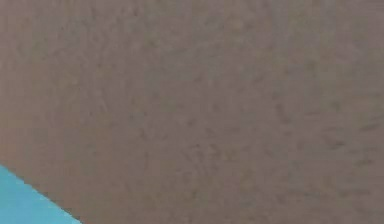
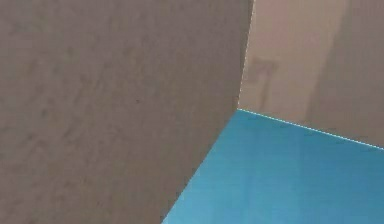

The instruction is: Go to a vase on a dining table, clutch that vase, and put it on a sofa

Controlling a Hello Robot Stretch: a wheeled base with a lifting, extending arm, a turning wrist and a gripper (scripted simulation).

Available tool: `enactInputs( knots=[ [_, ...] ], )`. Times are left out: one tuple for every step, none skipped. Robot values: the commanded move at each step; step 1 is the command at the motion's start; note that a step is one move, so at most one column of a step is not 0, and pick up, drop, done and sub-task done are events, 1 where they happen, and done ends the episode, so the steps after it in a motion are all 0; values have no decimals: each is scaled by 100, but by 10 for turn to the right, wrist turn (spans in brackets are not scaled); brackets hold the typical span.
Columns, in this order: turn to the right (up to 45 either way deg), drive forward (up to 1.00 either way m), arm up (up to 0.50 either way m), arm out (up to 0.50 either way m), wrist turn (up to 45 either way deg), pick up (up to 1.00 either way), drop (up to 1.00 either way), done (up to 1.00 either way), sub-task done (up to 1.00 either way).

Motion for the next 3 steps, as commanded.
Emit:
enactInputs(
  knots=[
    [-450, 0, 0, 0, 0, 0, 0, 0, 0],
    [-150, 0, 0, 0, 0, 0, 0, 0, 0],
    [0, 100, 0, 0, 0, 0, 0, 0, 0]
  ],
)
